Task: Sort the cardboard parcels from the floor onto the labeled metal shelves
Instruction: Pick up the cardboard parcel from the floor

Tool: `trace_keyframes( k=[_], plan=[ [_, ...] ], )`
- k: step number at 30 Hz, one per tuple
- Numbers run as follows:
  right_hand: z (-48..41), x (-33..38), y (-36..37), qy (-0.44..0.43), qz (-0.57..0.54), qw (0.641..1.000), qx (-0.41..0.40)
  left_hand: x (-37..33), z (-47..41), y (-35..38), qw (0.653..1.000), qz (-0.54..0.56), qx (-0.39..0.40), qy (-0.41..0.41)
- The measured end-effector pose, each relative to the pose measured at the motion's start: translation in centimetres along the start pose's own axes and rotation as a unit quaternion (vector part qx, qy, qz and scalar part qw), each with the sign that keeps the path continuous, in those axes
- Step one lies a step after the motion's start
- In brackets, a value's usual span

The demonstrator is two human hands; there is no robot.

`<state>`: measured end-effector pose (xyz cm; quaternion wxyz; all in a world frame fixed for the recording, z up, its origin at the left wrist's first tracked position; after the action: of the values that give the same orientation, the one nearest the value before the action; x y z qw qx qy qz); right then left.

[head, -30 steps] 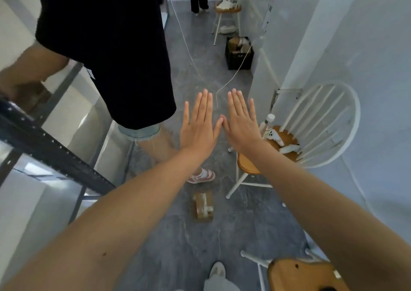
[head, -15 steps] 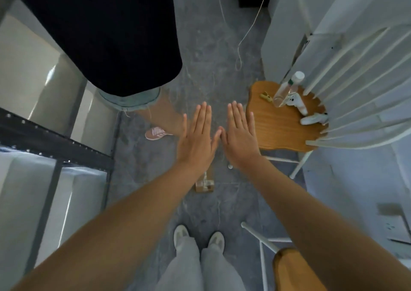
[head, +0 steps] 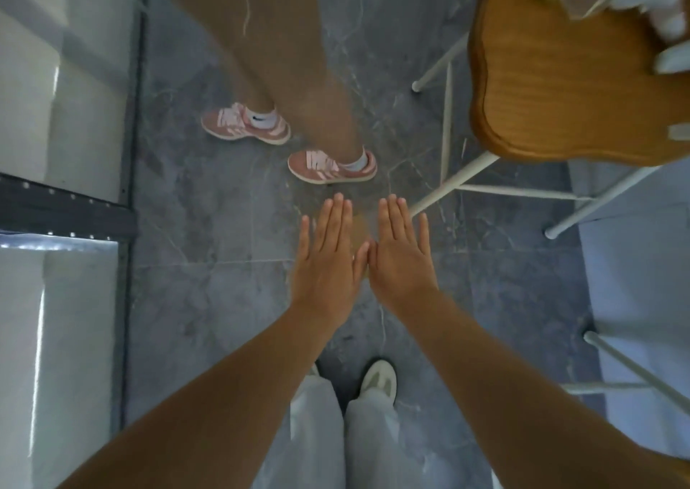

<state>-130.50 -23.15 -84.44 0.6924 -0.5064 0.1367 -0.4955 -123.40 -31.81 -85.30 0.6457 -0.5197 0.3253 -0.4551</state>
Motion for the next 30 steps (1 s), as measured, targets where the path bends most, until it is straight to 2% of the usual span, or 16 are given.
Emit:
trace_keyframes(
  k=[4, 11, 13, 15, 17, 19, 22, 24, 27, 30],
  plan=[
    [-3.1, -2.5, 5.9, 0.011, 0.002, 1.000, 0.019, 0.0, -1.7, 6.4, 1.000, 0.004, 0.014, -0.004],
    [-8.8, -3.9, 13.9, 0.058, -0.061, 0.996, 0.032, 0.5, -5.2, 15.3, 0.998, 0.037, 0.054, -0.025],
    [-10.1, -4.2, 16.0, 0.072, -0.079, 0.993, 0.042, 1.1, -6.1, 17.5, 0.994, 0.069, 0.077, -0.038],
    [-11.0, -4.6, 17.7, 0.077, -0.109, 0.990, 0.038, 1.7, -6.4, 19.3, 0.983, 0.143, 0.072, -0.089],
    [-11.7, -5.2, 18.7, 0.084, -0.160, 0.984, 0.014, 2.4, -6.4, 20.9, 0.951, 0.245, 0.046, -0.183],
    [-12.0, -5.8, 19.4, 0.109, -0.228, 0.967, 0.005, 2.7, -6.2, 22.8, 0.894, 0.353, 0.054, -0.271],
    [-11.9, -6.2, 20.7, 0.159, -0.312, 0.936, 0.024, 2.1, -5.9, 24.0, 0.782, 0.499, 0.124, -0.352],
    [-11.7, -6.1, 21.4, 0.182, -0.360, 0.915, 0.022, 1.4, -5.7, 23.7, 0.732, 0.541, 0.168, -0.378],
    [-11.5, -5.7, 21.5, 0.227, -0.395, 0.890, 0.010, 1.3, -5.6, 22.8, 0.711, 0.554, 0.177, -0.395],
    [-11.0, -4.9, 20.2, 0.241, -0.399, 0.884, 0.009, 1.4, -5.1, 21.6, 0.697, 0.571, 0.185, -0.393]
  ],
)
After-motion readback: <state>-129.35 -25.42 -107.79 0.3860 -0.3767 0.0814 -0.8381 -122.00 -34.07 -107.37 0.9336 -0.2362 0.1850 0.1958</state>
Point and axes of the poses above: each hand's wrist, its own z-axis away from the middle knuckle, its own y-axis out of the palm, x = y × z, the point moved 4 cm from there along -z, towards the middle knuckle, and after that the axes turned 9 degrees about -z, right-handed, at the moved point
